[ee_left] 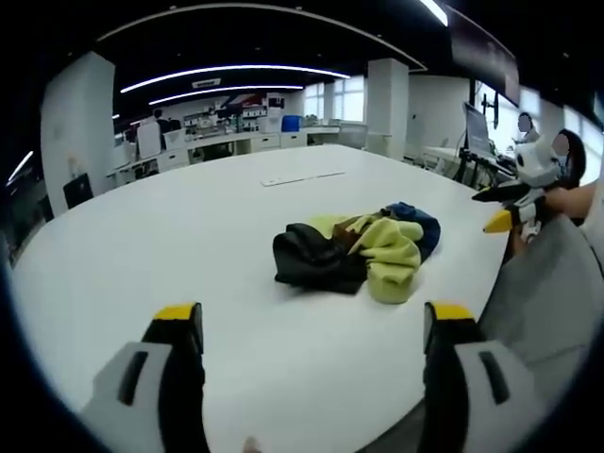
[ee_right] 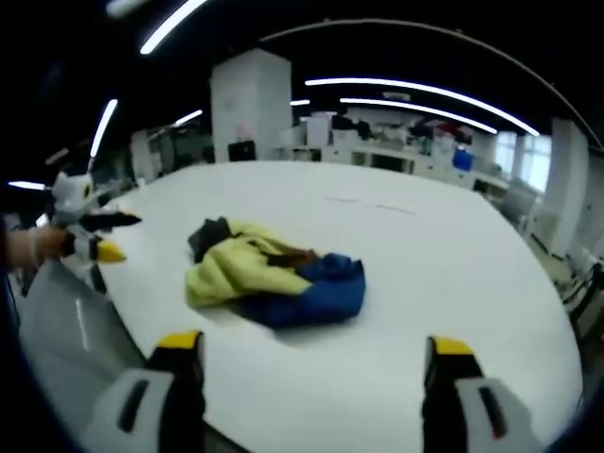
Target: Fold the garment on the visible template until the final outline fits inside the template.
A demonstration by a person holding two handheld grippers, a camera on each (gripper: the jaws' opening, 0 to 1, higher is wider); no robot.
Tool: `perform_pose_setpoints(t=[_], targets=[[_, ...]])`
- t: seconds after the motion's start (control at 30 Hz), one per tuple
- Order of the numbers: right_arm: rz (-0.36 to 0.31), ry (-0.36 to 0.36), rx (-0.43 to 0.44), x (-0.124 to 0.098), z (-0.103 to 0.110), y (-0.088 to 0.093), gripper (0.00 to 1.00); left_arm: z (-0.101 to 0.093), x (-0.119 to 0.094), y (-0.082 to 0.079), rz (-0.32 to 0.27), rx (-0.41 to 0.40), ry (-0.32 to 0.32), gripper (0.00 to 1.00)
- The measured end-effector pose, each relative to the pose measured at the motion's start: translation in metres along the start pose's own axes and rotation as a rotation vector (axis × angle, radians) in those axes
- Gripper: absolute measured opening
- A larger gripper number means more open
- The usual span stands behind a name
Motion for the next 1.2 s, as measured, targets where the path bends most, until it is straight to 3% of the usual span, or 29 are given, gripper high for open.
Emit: perform_pose_setpoints(t=[0.5,0.67,0.87,1.2], targets=[[-0.019,-0.006,-0.02,-0.003,0.005,-0.003,0.99,0.001,0.001,0.006,0.036,0.009,-0.021,0.96],[0.007,0.0,-0.023,-0.004,0.005,0.003,0.99,-0.005,0.002,0.007,0.038,0.005,0.002,0.96],[0.044,-0.017,-0.096,0.0,0.011,0.005,0.99,-0.012,0.003,0.009,0.058,0.012,0.046,0.95],[0.054,-0.042,-0.143,0.001,0.012,-0.009,0.99,-0.017,0.004,-0.011,0.001,0.069,0.105,0.94]])
Point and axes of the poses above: the point that each gripper's makers call its tool centre point, and the gripper's own axes: x roughly forward along the fingers, z roughly to its left, y roughly out of its underside, the point moved 6 cm from there along -x, roughly backward along the fingers, and after that the axes turned 1 degree about -z, right-handed, at the moved point
